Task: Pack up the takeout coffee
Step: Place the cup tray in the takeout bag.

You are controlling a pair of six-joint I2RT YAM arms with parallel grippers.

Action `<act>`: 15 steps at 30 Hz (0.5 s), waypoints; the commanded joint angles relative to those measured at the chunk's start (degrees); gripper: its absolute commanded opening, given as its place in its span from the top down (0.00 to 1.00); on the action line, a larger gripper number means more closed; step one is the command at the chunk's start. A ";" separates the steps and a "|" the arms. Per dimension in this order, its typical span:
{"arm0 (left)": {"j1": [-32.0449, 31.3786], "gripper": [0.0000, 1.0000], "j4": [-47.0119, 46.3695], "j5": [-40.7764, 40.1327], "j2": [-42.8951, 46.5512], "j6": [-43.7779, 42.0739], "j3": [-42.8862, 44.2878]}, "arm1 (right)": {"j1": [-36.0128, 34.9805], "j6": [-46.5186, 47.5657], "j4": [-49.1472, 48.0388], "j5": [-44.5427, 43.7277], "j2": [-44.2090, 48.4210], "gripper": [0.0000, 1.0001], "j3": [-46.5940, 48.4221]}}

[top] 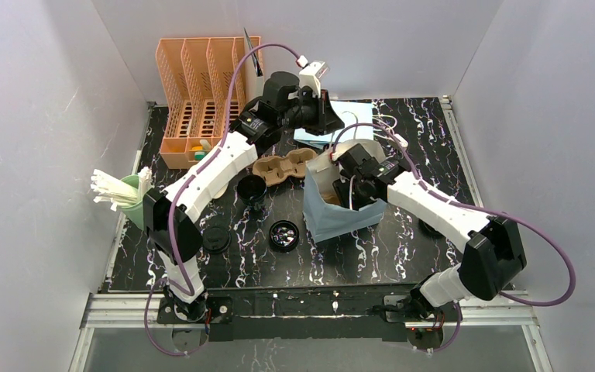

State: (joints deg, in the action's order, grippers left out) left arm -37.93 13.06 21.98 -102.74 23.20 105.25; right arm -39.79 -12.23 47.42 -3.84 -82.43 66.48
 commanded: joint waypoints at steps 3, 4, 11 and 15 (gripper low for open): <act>-0.04 1.00 -6.71 2.88 5.90 1.30 -1.75 | -0.40 -0.77 2.00 3.34 -3.55 0.90 -1.85; -0.10 1.00 -6.95 3.00 6.01 1.36 -2.04 | -0.42 -0.78 2.24 3.47 -4.16 0.91 -1.61; -0.19 1.00 -7.53 2.49 7.20 0.94 -3.03 | -0.38 -1.12 3.30 3.48 -5.94 0.91 -0.71; -0.08 1.00 -7.40 2.23 7.70 0.64 -3.09 | -0.39 -1.37 2.67 3.48 -6.73 0.91 -1.38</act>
State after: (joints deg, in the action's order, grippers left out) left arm -37.98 9.15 23.42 -101.12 24.05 101.71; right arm -39.77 -13.06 46.65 -2.46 -86.74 65.91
